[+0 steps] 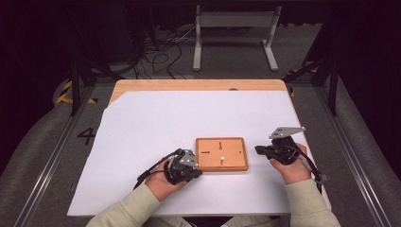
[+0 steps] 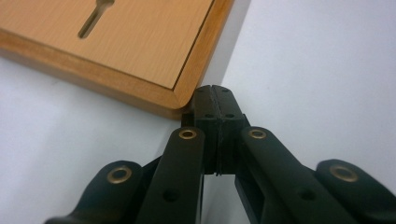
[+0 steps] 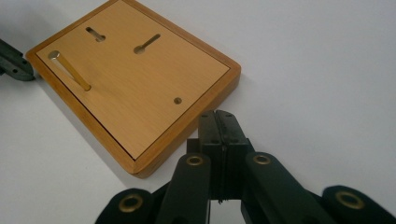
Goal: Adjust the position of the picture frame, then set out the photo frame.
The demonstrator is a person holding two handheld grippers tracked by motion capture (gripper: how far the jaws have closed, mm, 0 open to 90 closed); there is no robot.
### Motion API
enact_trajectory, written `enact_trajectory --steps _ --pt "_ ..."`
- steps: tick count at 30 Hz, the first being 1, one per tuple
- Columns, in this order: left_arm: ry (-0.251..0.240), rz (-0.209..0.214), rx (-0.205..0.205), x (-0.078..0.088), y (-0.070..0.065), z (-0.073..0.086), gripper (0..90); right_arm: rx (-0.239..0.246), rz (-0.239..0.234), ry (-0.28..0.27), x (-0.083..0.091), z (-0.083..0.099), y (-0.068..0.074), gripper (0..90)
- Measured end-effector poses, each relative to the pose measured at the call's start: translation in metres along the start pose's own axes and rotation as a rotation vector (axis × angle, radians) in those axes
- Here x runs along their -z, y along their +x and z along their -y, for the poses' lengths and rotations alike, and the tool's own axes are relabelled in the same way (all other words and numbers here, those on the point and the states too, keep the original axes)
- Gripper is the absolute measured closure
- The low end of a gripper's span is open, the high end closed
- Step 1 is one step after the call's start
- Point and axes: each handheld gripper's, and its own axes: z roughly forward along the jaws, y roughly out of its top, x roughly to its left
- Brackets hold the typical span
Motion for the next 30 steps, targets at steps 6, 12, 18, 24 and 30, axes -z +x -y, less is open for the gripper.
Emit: enact_trajectory --steps 6,12,18,24,30 --pt "-0.098 0.079 0.020 0.018 0.005 0.006 78.4 0.013 0.004 -0.019 0.003 0.000 0.000 90.0" --pt "-0.222 0.039 0.078 0.043 0.014 0.013 65.4 0.053 -0.007 -0.104 0.012 0.005 -0.001 84.5" --pt "-0.306 -0.055 0.154 0.059 0.021 0.017 57.5 0.078 -0.019 -0.205 0.018 0.012 -0.005 74.9" --pt "-0.365 -0.091 0.215 0.061 0.029 0.013 47.1 0.053 -0.025 -0.249 0.020 0.015 -0.009 68.8" --pt "-0.388 -0.112 0.230 0.062 0.033 0.008 46.8 0.015 -0.034 -0.251 0.021 0.016 -0.012 70.4"
